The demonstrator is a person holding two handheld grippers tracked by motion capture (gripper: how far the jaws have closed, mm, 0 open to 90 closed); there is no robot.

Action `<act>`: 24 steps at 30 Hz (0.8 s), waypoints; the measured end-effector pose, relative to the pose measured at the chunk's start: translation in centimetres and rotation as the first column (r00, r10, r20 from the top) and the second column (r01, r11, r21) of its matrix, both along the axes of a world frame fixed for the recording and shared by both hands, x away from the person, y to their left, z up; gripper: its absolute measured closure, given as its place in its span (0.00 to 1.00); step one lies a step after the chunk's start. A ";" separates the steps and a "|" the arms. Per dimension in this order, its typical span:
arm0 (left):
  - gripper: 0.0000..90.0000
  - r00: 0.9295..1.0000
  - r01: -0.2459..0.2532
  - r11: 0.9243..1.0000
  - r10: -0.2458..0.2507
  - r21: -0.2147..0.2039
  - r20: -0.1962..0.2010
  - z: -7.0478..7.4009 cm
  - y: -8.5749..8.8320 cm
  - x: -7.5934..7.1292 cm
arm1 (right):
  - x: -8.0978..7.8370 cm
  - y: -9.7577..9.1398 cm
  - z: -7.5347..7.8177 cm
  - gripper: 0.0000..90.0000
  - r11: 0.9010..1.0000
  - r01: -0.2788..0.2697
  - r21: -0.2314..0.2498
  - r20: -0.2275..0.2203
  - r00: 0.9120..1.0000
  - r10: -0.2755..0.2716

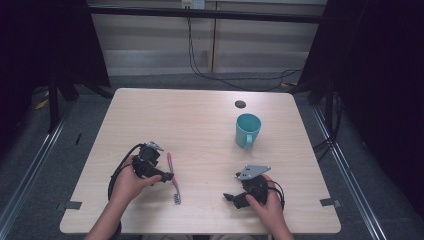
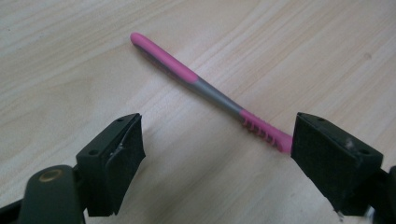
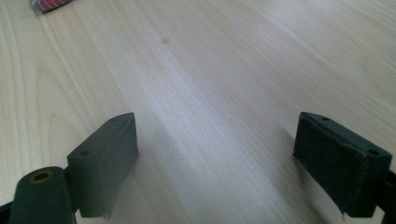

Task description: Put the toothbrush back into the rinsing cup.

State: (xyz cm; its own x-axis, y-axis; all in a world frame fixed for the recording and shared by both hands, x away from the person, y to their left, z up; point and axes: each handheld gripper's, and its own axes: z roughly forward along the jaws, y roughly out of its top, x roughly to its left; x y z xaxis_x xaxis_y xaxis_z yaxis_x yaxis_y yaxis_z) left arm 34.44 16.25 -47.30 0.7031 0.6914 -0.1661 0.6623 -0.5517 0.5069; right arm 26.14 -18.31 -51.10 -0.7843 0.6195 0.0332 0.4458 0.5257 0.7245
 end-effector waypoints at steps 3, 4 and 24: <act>0.27 1.000 -0.006 1.000 0.006 0.004 0.003 0.2 -0.6 0.3 | 0.0 0.0 0.0 0.14 1.000 0.000 0.000 0.000 1.000 0.000; 0.29 1.000 -0.006 1.000 0.006 0.004 0.003 0.2 -0.6 0.3 | 0.0 0.0 0.0 0.14 1.000 0.000 0.000 0.000 1.000 0.000; 0.53 0.998 -0.056 0.998 0.057 0.028 -0.025 0.2 -2.0 0.7 | 0.0 0.0 0.0 0.14 1.000 0.000 -0.001 0.001 1.000 0.000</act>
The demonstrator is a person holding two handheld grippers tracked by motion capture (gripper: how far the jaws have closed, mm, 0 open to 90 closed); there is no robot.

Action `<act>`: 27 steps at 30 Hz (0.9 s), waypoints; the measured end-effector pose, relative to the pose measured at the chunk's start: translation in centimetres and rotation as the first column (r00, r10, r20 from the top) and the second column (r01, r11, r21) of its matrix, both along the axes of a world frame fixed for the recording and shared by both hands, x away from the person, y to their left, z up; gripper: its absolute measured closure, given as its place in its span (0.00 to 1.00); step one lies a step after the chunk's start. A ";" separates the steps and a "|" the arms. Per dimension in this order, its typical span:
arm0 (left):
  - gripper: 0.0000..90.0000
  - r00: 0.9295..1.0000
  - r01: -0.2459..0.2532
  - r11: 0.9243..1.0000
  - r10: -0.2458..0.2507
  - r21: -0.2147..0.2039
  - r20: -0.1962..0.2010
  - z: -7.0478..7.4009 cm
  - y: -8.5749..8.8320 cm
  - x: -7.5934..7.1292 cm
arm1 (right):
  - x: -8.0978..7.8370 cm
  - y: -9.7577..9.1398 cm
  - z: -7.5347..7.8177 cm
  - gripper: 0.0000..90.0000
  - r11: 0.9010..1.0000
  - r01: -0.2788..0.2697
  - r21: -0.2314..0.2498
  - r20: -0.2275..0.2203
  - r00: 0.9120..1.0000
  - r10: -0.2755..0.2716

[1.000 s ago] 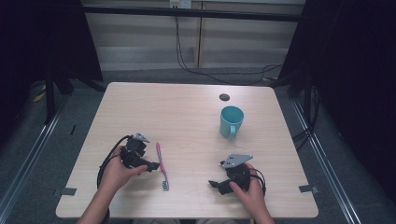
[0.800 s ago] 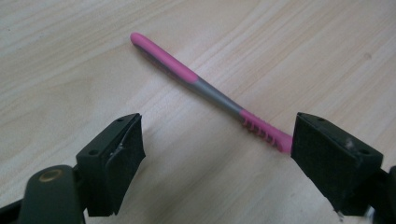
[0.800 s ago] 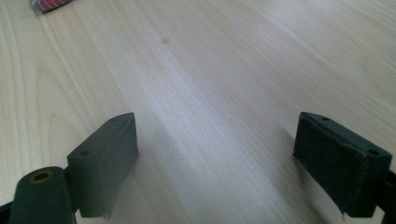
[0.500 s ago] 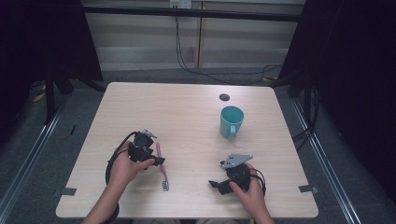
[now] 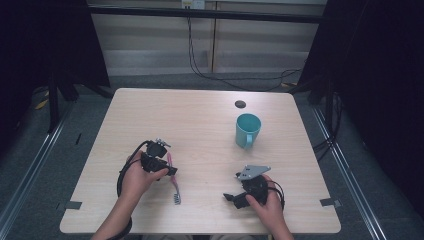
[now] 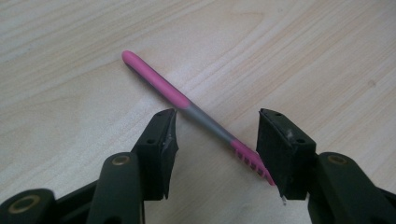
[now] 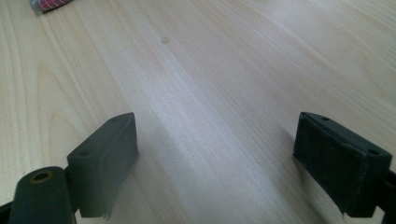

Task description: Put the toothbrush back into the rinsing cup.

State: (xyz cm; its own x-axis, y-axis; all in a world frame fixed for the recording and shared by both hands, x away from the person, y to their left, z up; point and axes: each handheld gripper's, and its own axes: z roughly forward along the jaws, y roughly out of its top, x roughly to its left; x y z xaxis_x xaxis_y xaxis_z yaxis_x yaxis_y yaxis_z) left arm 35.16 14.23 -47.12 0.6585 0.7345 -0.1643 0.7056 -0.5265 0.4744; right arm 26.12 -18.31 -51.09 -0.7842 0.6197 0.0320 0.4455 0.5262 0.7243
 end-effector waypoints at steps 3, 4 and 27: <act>0.54 1.000 -0.005 1.000 0.005 -0.003 -0.003 0.0 -0.1 0.0 | 0.0 0.0 0.0 0.14 1.000 0.000 0.001 -0.001 1.000 0.000; 0.54 1.000 -0.003 1.000 0.003 0.000 -0.002 0.0 -0.2 0.0 | 0.0 0.0 0.0 0.14 1.000 0.000 0.000 0.000 1.000 0.000; 0.62 0.999 -0.001 1.000 0.002 0.026 -0.049 0.1 -0.9 -1.1 | 0.0 0.0 0.0 0.14 1.000 -0.003 -0.001 0.000 1.000 0.003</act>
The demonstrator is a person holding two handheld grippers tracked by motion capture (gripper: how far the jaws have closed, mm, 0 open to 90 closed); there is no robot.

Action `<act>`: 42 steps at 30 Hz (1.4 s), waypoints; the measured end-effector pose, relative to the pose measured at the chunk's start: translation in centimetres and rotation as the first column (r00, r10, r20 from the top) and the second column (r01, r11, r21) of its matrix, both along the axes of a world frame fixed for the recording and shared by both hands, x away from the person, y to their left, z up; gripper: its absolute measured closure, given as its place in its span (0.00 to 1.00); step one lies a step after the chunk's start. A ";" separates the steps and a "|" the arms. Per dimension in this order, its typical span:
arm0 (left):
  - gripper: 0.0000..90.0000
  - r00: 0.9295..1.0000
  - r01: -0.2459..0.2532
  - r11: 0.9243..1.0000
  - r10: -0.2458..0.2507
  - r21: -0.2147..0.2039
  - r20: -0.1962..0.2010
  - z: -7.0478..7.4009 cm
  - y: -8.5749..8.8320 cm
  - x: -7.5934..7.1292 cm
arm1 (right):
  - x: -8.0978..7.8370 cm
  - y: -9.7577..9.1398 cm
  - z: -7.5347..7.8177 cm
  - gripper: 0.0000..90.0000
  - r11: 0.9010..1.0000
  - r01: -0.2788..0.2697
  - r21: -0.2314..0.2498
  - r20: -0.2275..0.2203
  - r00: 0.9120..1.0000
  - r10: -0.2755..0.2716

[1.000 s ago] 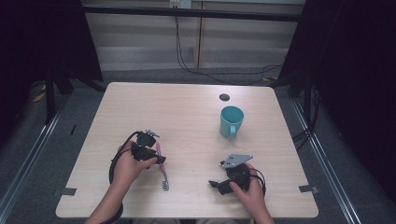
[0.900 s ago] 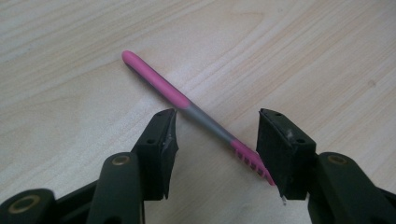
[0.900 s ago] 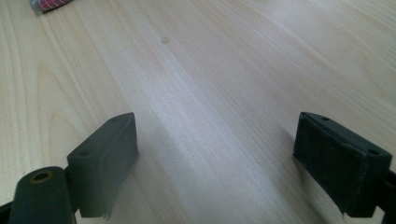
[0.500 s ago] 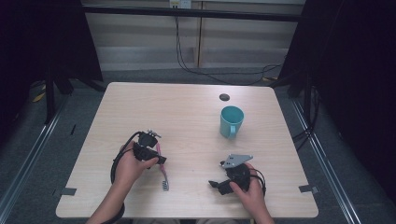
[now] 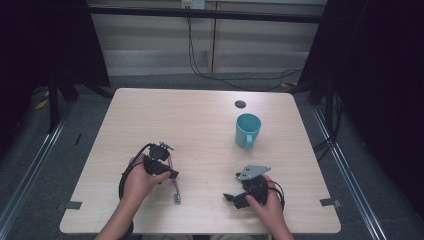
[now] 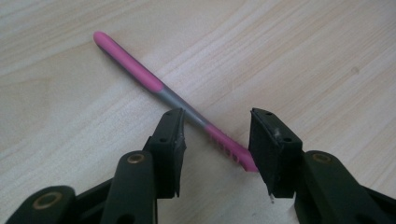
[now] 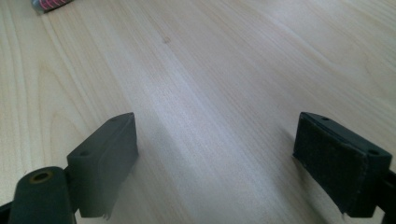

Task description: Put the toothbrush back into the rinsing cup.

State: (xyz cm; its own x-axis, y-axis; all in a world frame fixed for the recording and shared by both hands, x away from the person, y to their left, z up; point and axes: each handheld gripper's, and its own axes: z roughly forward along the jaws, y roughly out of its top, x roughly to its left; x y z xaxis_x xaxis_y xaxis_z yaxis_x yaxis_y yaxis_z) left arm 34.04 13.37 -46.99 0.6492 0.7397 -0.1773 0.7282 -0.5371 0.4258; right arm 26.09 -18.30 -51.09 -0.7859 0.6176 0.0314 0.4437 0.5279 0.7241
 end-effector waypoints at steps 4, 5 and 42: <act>0.64 1.000 0.004 1.000 -0.004 -0.001 -0.005 -0.2 -0.2 -0.3 | 0.0 0.0 0.0 0.14 1.000 0.000 0.001 -0.001 1.000 0.000; 0.64 1.000 0.005 1.000 -0.005 0.003 -0.005 -0.2 -0.2 -0.3 | 0.0 0.0 0.0 0.14 1.000 0.000 0.001 -0.001 1.000 0.000; 0.91 0.994 0.110 0.994 -0.110 0.002 -0.022 2.0 -1.2 -0.5 | 0.2 -0.2 0.1 0.15 0.999 -0.033 0.024 0.000 0.999 0.033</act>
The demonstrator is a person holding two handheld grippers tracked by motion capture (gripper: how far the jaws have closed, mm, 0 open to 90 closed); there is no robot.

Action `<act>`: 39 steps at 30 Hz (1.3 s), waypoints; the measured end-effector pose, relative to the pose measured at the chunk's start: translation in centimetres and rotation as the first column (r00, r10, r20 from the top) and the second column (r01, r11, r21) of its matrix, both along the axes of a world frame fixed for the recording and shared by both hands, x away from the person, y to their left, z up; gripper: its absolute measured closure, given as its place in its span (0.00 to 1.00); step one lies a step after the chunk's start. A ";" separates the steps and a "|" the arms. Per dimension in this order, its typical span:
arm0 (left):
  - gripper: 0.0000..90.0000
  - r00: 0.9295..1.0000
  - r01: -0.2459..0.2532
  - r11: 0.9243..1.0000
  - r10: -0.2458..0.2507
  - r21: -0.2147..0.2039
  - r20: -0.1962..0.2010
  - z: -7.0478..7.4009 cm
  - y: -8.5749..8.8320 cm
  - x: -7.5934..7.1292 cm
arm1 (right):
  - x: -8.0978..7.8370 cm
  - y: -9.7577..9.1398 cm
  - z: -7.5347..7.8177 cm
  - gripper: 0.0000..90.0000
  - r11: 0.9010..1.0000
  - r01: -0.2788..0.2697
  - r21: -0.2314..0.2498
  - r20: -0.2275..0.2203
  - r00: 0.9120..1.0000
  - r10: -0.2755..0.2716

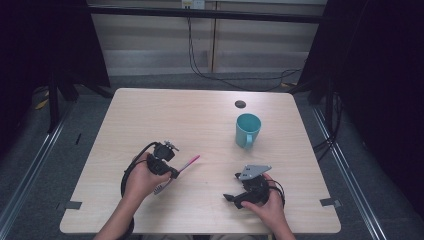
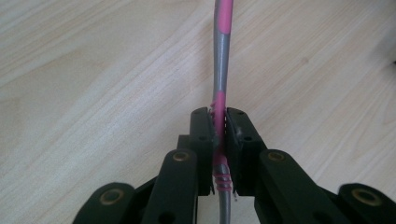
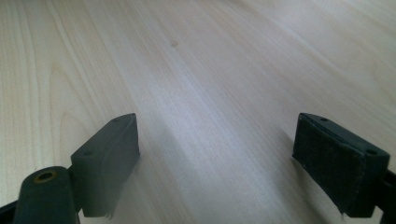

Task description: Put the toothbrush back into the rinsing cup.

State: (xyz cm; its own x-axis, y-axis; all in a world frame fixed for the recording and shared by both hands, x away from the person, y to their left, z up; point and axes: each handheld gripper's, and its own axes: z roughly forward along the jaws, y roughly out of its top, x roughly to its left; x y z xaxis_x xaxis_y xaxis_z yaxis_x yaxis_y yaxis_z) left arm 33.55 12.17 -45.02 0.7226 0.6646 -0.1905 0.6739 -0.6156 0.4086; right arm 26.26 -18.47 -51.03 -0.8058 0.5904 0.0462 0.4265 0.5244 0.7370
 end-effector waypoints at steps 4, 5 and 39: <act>0.91 1.000 0.015 1.000 -0.015 0.000 0.003 0.3 -0.1 0.0 | 0.2 -0.2 0.8 0.18 1.000 0.001 -0.021 0.056 0.998 0.000; 0.91 1.000 0.027 1.000 -0.027 0.001 -0.006 0.4 -0.2 0.1 | 0.2 -0.2 1.2 0.19 1.000 0.007 -0.028 0.083 0.997 -0.005; 0.91 0.987 0.154 0.988 -0.154 -0.014 -0.053 1.8 -4.2 -0.4 | 3.6 4.9 3.7 0.27 0.982 -0.082 -0.168 0.230 0.966 0.120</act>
State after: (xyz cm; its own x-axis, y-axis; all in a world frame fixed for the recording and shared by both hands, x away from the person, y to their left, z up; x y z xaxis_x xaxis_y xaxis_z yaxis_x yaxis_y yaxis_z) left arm 33.18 7.96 -43.19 0.8047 0.5440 -0.2377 0.5924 -0.7099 0.3810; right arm 29.86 -13.59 -47.34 -0.8379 0.4903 -0.2400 0.1877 0.6716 0.7168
